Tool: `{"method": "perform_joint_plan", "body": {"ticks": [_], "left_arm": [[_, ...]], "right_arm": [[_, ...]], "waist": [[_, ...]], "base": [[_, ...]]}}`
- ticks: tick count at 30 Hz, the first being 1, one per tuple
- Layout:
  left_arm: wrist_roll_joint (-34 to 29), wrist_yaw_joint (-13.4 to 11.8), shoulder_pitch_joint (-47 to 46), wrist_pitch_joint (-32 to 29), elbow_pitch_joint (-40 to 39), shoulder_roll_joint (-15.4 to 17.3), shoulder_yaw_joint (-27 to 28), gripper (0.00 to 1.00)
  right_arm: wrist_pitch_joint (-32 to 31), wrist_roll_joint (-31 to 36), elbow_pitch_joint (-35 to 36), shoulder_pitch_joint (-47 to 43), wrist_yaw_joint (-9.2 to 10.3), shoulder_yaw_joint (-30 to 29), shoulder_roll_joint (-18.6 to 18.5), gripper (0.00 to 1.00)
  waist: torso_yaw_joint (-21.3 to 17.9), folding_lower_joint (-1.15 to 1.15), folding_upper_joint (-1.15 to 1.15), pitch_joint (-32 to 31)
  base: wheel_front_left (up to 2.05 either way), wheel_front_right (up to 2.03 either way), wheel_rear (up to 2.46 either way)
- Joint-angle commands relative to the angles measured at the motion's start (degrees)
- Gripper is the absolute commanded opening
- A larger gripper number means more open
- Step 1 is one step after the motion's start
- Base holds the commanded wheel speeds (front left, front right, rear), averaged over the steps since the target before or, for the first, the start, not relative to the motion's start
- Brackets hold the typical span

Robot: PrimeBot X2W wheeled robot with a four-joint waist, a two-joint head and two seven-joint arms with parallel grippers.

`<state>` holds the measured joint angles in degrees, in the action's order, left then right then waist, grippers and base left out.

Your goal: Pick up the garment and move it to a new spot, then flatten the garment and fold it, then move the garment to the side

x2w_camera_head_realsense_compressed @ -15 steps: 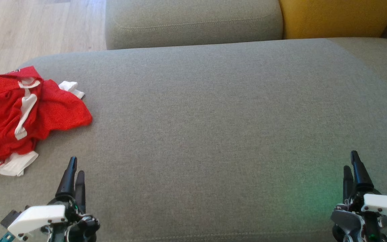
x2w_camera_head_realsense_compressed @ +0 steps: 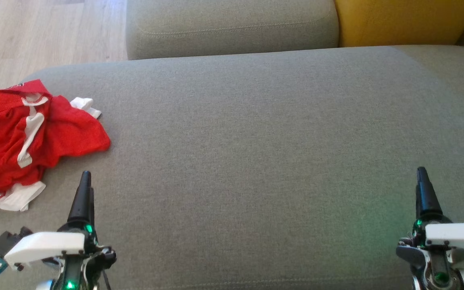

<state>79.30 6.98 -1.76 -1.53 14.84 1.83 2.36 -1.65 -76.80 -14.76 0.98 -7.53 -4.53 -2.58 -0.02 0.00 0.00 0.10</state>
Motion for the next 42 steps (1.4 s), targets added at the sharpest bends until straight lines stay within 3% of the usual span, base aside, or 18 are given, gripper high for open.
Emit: {"method": "perform_joint_plan", "body": {"ticks": [1,25,42], "left_arm": [[-2.42,0.17,-3.22,0.63,-2.71,0.66,0.36,1.00],[-28.20,-0.31,-3.42,4.55,-6.77,2.75,-3.90,1.00],[-42.80,-4.49,-3.42,7.44,-6.95,6.13,-8.35,1.00]], "right_arm": [[0.86,2.67,2.87,3.70,0.01,0.51,-1.26,1.00],[4.70,26.13,5.35,3.91,0.02,4.67,-3.30,1.00],[7.20,40.47,5.11,3.88,0.02,7.41,-3.25,1.00]], "waist": [[-0.01,0.00,0.00,-0.02],[-0.17,0.00,0.00,-0.67],[-0.16,0.00,0.00,-0.84]], "base": [[0.00,0.00,0.00],[0.00,0.00,0.00],[0.00,0.00,0.00]]}}
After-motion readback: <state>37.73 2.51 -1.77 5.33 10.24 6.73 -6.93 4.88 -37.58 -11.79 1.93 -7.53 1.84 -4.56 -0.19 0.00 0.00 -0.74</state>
